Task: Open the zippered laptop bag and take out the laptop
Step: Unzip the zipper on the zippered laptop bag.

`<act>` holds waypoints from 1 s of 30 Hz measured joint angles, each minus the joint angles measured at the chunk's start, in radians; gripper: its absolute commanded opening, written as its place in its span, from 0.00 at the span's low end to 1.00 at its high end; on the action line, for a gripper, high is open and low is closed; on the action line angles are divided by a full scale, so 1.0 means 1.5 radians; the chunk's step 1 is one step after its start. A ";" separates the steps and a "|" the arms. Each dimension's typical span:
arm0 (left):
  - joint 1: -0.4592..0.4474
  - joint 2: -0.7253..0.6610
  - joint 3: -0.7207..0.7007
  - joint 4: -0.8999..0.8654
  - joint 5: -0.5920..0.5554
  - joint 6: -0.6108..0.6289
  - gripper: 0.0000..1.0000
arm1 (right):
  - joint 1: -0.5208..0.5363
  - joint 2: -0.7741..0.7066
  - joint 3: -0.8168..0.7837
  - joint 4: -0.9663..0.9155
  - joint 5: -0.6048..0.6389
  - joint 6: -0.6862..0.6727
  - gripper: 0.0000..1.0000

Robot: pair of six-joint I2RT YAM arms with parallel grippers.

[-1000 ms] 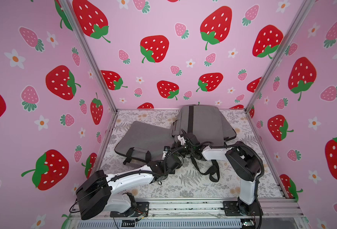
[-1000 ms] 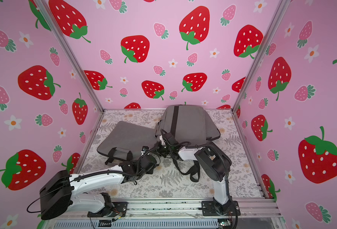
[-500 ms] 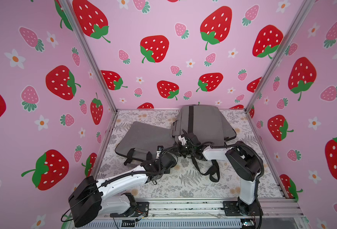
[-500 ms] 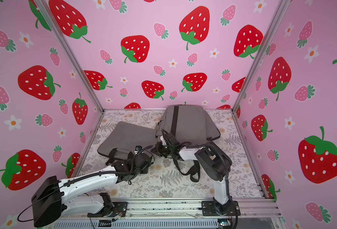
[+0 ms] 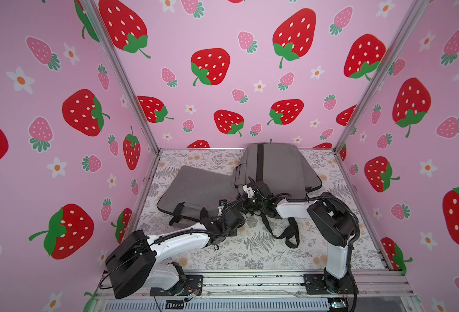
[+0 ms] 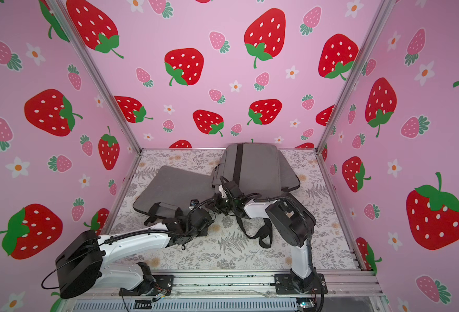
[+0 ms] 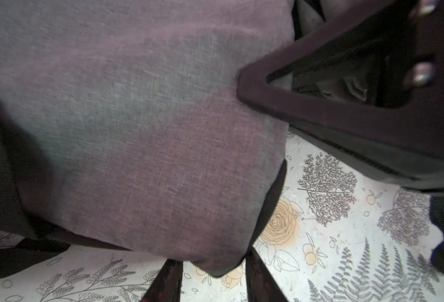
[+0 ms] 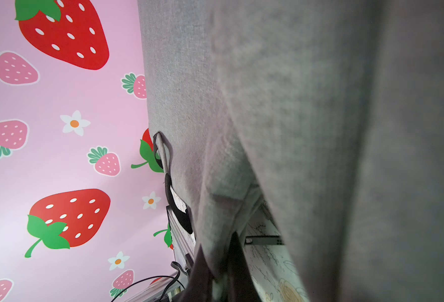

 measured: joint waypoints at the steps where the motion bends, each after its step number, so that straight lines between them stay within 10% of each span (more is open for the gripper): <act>1: -0.001 0.008 0.001 0.003 0.000 -0.003 0.42 | 0.000 0.000 0.000 -0.001 0.001 -0.002 0.00; 18: -0.119 0.028 0.052 -0.066 -0.066 -0.140 0.43 | -0.001 0.000 0.000 -0.012 0.002 -0.012 0.00; 30: -0.089 0.141 0.112 -0.073 -0.084 -0.158 0.37 | -0.001 0.000 0.000 -0.014 0.002 -0.022 0.00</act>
